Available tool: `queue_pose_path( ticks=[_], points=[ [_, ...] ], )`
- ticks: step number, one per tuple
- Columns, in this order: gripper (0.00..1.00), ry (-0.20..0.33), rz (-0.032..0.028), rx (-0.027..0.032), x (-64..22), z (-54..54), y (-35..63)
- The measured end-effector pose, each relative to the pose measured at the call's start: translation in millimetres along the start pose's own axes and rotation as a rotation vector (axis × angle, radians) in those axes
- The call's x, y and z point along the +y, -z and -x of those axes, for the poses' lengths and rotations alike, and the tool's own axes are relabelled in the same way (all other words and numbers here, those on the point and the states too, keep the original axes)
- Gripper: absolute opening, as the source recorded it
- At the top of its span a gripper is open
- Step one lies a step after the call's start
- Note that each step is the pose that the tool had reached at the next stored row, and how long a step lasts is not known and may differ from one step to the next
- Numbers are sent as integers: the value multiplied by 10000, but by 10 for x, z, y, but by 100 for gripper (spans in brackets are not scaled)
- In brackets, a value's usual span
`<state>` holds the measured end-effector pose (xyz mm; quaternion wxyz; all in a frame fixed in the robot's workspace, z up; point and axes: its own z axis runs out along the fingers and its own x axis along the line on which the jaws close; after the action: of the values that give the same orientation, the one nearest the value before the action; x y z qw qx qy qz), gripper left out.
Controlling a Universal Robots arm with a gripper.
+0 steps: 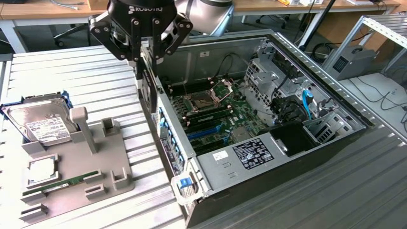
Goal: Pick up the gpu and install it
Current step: 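Pick up the gpu and move the gpu toward the slot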
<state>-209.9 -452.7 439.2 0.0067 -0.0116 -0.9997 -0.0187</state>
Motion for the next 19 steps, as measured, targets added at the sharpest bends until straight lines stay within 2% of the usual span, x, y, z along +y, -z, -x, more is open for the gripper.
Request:
queue_pose_path(
  ticks=[13, 15, 16, 17, 19],
  points=[
    [27, 1, 0, 0, 5, 99, 11],
    [27, 1, 0, 0, 15, 207, 15],
    [27, 1, 0, 0, 15, 221, 15],
    [27, 1, 0, 1, 17, 299, 16],
    [27, 0, 0, 18, 25, 619, 21]
  ],
)
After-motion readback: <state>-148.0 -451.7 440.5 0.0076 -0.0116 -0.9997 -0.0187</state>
